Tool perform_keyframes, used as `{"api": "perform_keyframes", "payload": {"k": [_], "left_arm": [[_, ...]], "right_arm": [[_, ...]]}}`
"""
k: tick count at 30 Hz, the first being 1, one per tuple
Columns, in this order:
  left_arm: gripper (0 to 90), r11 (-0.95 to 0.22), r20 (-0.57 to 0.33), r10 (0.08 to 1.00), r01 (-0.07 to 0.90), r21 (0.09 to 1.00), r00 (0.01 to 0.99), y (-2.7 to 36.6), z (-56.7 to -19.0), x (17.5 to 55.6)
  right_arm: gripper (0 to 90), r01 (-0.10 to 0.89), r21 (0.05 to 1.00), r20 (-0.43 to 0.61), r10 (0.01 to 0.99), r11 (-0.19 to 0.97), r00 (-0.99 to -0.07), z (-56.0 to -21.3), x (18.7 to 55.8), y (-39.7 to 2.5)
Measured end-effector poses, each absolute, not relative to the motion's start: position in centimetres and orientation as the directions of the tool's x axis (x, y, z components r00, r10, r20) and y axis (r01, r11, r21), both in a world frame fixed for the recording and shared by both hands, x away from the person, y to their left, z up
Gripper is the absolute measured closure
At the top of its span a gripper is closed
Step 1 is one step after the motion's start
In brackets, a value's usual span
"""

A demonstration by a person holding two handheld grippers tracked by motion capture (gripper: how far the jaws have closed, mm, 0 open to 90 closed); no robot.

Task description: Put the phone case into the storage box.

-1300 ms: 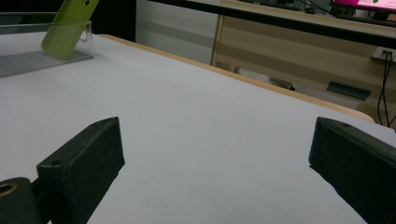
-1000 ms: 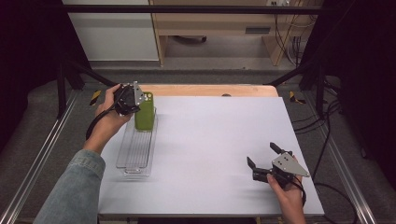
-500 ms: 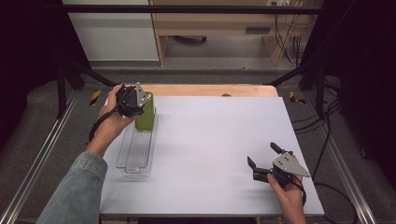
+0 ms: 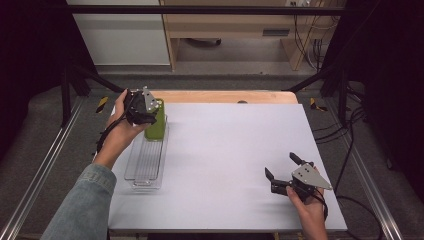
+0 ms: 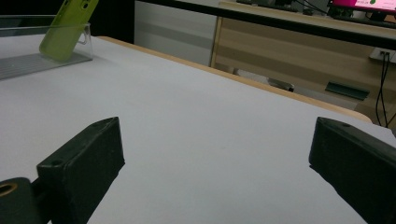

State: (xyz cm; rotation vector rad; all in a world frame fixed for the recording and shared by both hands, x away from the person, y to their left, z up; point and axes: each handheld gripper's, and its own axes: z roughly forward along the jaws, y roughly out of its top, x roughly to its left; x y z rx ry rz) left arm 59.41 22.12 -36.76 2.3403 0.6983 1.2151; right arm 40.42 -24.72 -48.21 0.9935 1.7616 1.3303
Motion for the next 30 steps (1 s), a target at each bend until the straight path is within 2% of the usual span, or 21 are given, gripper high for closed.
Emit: {"api": "perform_keyframes", "payload": {"k": [20,30], "left_arm": [[5.8,-0.691,0.518,0.699,0.280,0.667,0.493,21.3,-37.0,58.8],[4.7,-0.668,0.487,0.714,0.281,0.689,0.503,21.0,-37.1,58.0]], "right_arm": [[3.4,0.164,0.970,-0.085,0.886,0.177,-0.456,-48.2,40.4,-24.7],[3.4,0.160,0.971,-0.088,0.886,0.178,-0.455,-48.2,40.4,-24.8]]}}
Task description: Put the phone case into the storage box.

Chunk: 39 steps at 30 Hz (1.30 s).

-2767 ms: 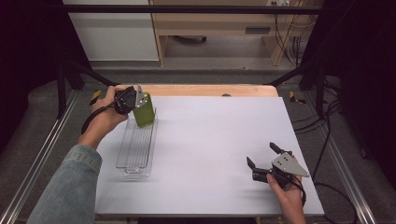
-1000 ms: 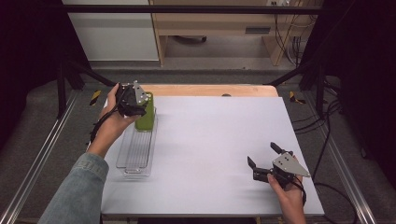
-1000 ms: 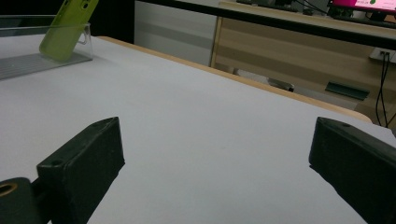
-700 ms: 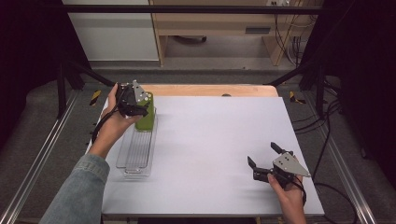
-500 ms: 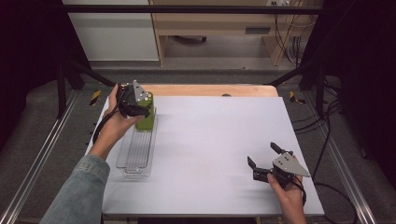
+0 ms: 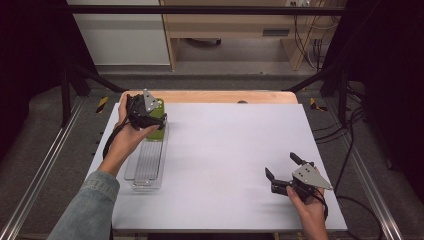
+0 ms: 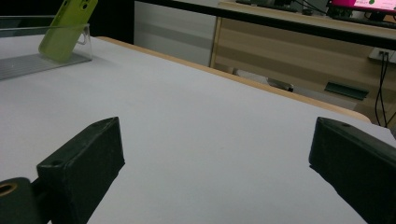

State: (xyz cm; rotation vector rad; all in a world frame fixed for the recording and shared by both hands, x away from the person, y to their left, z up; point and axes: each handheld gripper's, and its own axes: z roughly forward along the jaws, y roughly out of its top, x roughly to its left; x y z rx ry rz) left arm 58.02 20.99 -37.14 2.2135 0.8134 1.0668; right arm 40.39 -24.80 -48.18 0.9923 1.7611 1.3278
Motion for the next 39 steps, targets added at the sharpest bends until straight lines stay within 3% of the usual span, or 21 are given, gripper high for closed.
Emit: {"api": "perform_keyframes", "payload": {"k": [39], "left_arm": [[4.7,-0.588,0.431,0.754,0.216,0.780,0.495,18.1,-36.6,55.1]], "right_arm": [[3.4,0.157,0.971,-0.093,0.886,0.182,-0.455,-48.2,40.3,-24.9]]}}
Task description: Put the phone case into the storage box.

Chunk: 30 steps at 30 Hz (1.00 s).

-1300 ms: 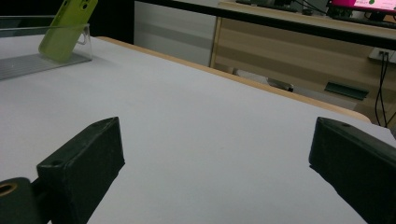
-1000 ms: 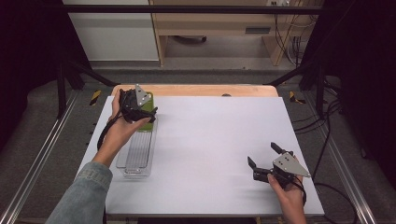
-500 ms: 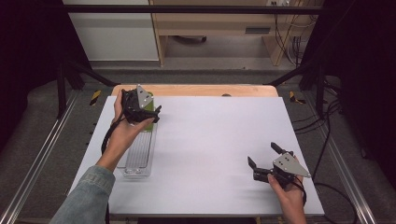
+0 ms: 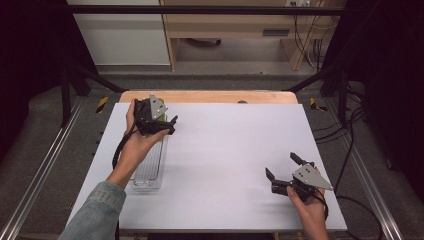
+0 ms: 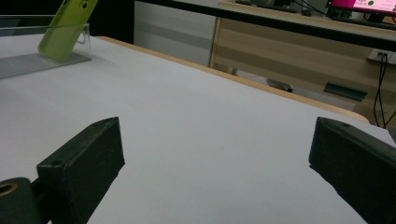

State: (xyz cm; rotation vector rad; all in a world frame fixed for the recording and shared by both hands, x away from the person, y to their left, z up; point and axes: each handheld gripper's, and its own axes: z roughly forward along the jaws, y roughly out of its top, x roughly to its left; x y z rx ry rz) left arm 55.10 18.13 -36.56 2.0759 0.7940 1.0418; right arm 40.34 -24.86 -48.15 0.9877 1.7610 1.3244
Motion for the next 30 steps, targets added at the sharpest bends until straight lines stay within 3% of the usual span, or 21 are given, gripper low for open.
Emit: {"api": "perform_keyframes", "payload": {"k": [30], "left_arm": [[5.7,-0.501,0.327,0.769,0.200,0.842,0.549,17.0,-37.3,52.7]], "right_arm": [[3.4,0.158,0.970,-0.096,0.883,0.187,-0.459,-48.2,40.3,-24.8]]}}
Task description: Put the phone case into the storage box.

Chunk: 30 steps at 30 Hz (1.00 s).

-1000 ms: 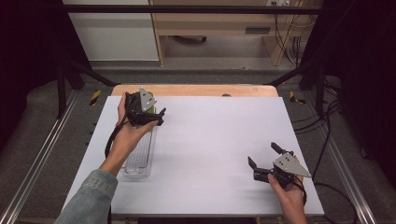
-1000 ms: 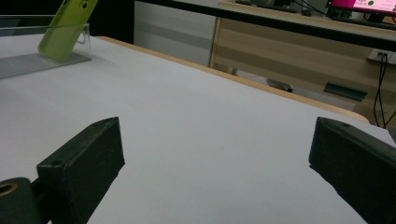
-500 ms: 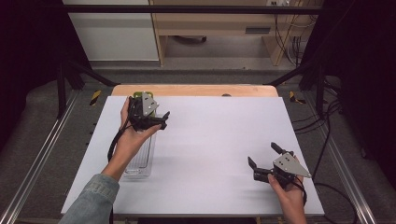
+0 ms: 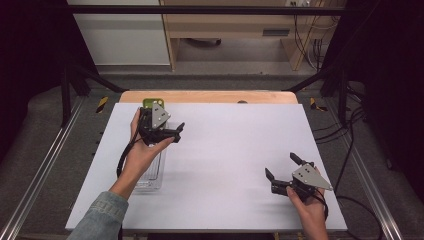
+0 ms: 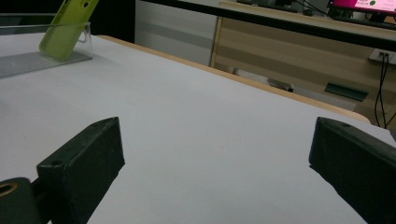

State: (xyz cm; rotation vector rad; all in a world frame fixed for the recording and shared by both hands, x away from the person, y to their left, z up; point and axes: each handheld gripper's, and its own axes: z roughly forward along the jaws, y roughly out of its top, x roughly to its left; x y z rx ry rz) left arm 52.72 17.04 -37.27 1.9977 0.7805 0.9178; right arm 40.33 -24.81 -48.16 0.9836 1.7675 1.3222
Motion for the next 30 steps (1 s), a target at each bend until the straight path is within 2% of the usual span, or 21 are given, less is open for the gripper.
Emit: {"api": "perform_keyframes", "payload": {"k": [30], "left_arm": [[5.6,-0.433,0.249,0.768,0.193,0.880,0.590,16.5,-37.5,50.0]], "right_arm": [[3.4,0.158,0.969,-0.097,0.881,0.189,-0.462,-48.2,40.3,-24.7]]}}
